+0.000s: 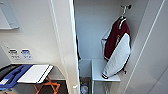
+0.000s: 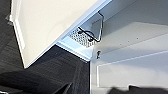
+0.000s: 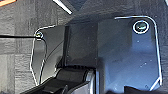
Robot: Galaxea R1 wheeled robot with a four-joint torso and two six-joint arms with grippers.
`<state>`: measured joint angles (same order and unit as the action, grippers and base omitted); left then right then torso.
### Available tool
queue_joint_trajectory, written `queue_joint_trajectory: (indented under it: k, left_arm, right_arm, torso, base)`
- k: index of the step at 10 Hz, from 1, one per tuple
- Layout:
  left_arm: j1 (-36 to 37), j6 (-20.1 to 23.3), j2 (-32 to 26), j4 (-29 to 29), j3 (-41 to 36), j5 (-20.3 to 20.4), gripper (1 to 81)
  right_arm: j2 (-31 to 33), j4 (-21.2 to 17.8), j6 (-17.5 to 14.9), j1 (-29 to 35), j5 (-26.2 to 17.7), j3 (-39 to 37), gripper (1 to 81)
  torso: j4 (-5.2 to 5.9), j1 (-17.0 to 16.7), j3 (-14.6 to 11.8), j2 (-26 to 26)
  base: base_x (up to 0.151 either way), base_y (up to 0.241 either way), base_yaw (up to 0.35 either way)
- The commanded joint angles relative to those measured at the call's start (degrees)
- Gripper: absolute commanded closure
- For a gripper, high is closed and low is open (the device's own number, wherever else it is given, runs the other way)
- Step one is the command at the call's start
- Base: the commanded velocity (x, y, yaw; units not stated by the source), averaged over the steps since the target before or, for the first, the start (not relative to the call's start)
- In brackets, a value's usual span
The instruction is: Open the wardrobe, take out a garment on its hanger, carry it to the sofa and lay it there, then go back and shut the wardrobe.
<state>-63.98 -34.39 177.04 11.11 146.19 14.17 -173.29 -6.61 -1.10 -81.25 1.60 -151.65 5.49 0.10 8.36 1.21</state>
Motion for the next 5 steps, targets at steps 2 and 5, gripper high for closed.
queue_joint_trajectory:
  k: [2,5]
  left_arm:
    - [7.2,0.2,2.5,1.1,-1.1,-1.0,1.0]
    - [8.6,0.2,3.6,0.8,-1.1,-0.4,1.0]
  right_arm:
    - [-0.6,0.7,-0.2,3.0,-3.4,0.2,1.0]
    - [-0.7,0.9,-0.2,3.0,-3.4,0.2,1.0]
  torso:
    - [0.00,0.0,0.0,0.0]
    - [0.00,0.0,0.0,0.0]
  base:
    - [0.000,0.000,0.000]
    - [0.000,0.000,0.000]
